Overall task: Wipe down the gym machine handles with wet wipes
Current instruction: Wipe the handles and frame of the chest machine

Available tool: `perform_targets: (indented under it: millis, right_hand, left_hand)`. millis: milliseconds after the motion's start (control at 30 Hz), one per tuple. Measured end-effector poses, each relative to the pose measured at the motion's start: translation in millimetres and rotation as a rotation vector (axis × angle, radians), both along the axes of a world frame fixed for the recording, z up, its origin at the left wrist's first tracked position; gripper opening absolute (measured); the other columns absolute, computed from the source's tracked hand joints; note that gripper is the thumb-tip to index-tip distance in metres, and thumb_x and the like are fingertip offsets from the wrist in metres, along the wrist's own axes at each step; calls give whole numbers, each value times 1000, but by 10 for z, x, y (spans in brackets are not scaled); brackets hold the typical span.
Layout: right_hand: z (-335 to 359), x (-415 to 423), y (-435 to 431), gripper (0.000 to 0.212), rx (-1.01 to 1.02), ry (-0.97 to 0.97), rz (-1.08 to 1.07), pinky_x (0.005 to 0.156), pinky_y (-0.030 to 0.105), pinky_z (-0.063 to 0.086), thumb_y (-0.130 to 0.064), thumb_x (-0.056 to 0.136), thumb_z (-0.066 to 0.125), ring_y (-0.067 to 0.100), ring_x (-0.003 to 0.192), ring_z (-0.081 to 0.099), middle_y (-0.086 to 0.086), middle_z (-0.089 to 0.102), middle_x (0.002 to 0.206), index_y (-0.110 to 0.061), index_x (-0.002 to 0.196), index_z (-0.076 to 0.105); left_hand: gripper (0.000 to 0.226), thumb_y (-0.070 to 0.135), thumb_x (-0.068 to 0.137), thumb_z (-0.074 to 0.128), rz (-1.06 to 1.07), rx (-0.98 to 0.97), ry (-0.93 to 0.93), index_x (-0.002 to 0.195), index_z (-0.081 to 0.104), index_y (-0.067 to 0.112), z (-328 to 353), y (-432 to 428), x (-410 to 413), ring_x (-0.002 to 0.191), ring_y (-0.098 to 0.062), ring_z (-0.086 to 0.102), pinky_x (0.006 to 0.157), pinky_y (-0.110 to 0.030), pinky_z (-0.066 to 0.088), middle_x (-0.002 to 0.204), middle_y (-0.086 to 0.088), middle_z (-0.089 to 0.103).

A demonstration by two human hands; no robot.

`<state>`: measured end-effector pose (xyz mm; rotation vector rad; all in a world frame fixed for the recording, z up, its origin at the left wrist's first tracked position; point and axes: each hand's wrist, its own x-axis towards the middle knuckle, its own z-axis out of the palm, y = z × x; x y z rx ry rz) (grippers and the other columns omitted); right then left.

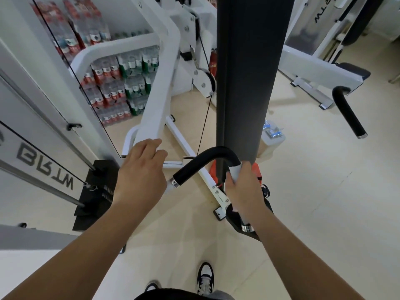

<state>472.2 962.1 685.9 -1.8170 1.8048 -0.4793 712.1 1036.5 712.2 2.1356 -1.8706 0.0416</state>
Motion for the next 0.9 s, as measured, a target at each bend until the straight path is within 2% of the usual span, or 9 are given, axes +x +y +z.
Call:
perform_targets:
  millis: [67, 167, 267, 333, 400, 533, 667, 767, 900]
  right_hand:
    - [113, 148, -291, 29, -15, 32, 55, 73, 37, 58, -24, 98, 62, 20, 82, 64, -1, 60, 90, -14, 122, 50]
    - [289, 357, -643, 23, -23, 196, 313, 68, 31, 56, -11, 89, 66, 16, 77, 65, -4, 63, 83, -24, 106, 57]
    - [399, 487, -785, 23, -68, 440, 642, 70, 31, 57, -10, 88, 65, 13, 72, 62, -8, 60, 77, -29, 94, 55]
    - [412, 499, -782, 21, -109, 465, 695, 70, 33, 58, -11, 87, 64, 14, 70, 61, -8, 59, 76, -29, 92, 55]
    - [380, 476, -729, 21, -127, 390, 581, 69, 35, 59, -11, 84, 65, 15, 71, 62, -8, 62, 77, -27, 95, 58]
    - [213, 345, -496, 11, -60, 131, 130, 74, 35, 56, -24, 92, 62, 17, 77, 61, -3, 65, 86, -24, 102, 62]
    - [-4, 129, -129, 22, 64, -144, -107, 69, 33, 56, -46, 93, 64, 13, 72, 62, -5, 61, 78, -26, 92, 55]
    - [-148, -44, 191, 32, 102, -160, -175, 67, 36, 54, -55, 90, 63, 13, 66, 57, -6, 55, 70, -26, 83, 52]
    - [-248, -231, 573, 34, 116, -135, -214, 64, 34, 49, -53, 92, 64, 15, 67, 56, -8, 52, 68, -29, 78, 46]
  left_hand:
    - [40, -6, 73, 61, 0, -8, -7, 109, 73, 4, -2, 2, 0, 129, -35, 52, 101, -48, 51, 136, -13, 62]
    - [38, -5, 73, 60, 8, 6, 6, 107, 73, 5, 8, 5, -1, 130, -34, 52, 98, -47, 52, 136, -12, 62]
    - [37, -2, 75, 61, 16, 18, -1, 108, 73, 6, 1, -8, 22, 132, -33, 51, 101, -48, 51, 138, -10, 61]
    - [37, -3, 75, 61, 14, 20, -5, 109, 73, 7, -6, -12, 32, 132, -33, 50, 104, -48, 50, 138, -10, 61]
    - [38, -4, 74, 62, 15, 10, -4, 109, 74, 6, -10, -8, 38, 131, -33, 50, 102, -49, 51, 137, -10, 61]
    - [39, -7, 74, 63, 36, -7, 17, 109, 74, 8, -13, 10, 23, 133, -32, 47, 97, -50, 54, 139, -8, 60]
    - [41, -5, 76, 62, -15, -41, -22, 114, 72, 4, -38, 31, 16, 135, -36, 46, 107, -54, 47, 140, -15, 58]
    - [38, -6, 76, 63, -144, -133, -44, 112, 72, 2, -63, 119, -54, 132, -37, 51, 115, -51, 41, 136, -18, 60]
    - [39, -7, 77, 64, -382, -195, 164, 113, 72, 8, -110, 487, -614, 131, -31, 55, 104, -42, 52, 135, -10, 63]
